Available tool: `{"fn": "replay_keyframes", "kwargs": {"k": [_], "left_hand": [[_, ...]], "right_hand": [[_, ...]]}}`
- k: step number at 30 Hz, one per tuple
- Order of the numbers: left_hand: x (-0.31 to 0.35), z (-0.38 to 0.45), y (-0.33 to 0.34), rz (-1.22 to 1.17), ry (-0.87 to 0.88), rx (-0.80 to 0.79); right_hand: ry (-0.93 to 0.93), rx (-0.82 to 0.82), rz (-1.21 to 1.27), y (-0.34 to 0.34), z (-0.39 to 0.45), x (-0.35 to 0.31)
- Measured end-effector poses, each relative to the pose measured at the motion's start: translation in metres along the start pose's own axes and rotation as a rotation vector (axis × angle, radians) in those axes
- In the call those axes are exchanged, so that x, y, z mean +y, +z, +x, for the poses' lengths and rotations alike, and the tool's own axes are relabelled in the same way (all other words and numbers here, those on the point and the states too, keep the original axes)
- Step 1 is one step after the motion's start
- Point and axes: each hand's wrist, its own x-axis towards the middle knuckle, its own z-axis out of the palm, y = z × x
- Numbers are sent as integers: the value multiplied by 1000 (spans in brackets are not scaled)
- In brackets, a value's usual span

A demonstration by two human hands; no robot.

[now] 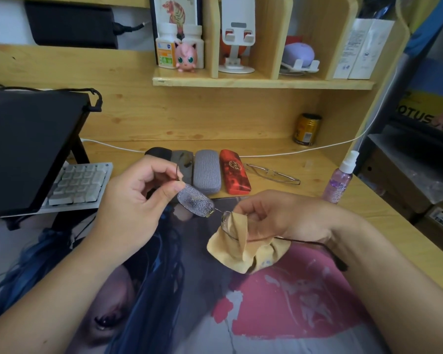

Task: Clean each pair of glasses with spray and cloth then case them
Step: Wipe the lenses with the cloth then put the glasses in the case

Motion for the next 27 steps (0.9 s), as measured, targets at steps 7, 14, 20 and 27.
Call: {"fn": "replay_keyframes", "kwargs": {"k": [7, 14, 20, 27], "left_hand": [[1, 0, 3, -29, -3, -16], [-1, 2, -1, -11, -29, -13], [1, 2, 1, -27, -33, 6], [-3, 1, 0, 5, -14, -28]], "right_hand": [[-17, -5, 19, 5, 2, 0], [-41, -4, 50, 8, 3, -2], [-21, -35, 139, 6, 5, 2], [-24, 9, 11, 5, 3, -2]]}}
